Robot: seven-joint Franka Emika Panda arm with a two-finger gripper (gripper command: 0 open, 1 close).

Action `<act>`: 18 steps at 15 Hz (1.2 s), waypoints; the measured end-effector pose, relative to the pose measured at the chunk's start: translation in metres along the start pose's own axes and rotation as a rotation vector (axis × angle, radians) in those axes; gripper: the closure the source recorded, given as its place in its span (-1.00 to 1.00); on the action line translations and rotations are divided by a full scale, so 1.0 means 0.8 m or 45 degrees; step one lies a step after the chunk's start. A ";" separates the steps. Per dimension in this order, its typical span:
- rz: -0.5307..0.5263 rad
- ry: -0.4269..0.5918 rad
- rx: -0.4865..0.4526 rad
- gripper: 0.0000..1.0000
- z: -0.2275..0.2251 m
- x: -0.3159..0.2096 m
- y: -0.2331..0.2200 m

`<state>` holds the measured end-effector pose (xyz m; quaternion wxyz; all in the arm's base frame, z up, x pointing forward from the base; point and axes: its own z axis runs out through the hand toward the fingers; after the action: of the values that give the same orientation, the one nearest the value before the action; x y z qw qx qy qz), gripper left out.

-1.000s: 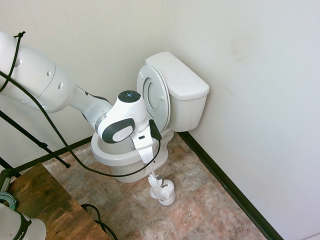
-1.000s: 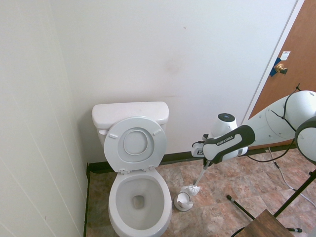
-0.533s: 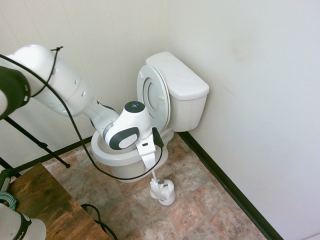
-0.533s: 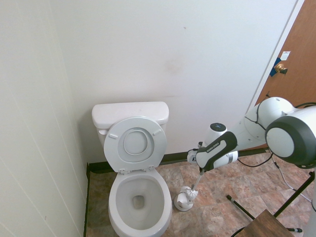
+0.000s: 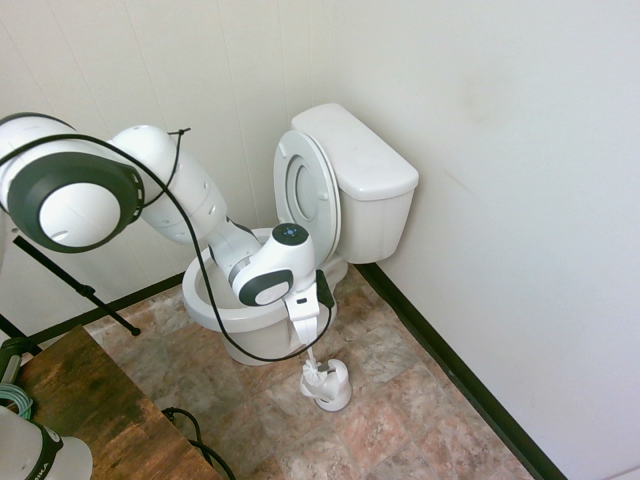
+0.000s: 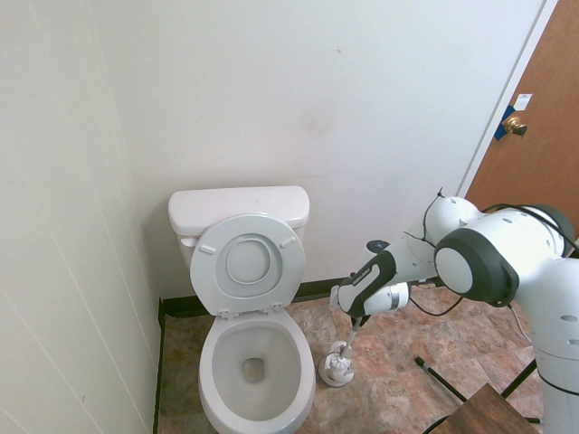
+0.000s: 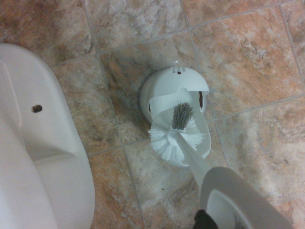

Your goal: Clean the toilet

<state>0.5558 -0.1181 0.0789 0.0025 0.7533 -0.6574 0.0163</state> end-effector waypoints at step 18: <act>0.059 -0.060 -0.155 1.00 0.115 0.070 -0.098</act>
<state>0.6434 -0.1653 -0.0105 0.0323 0.7364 -0.6745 -0.0415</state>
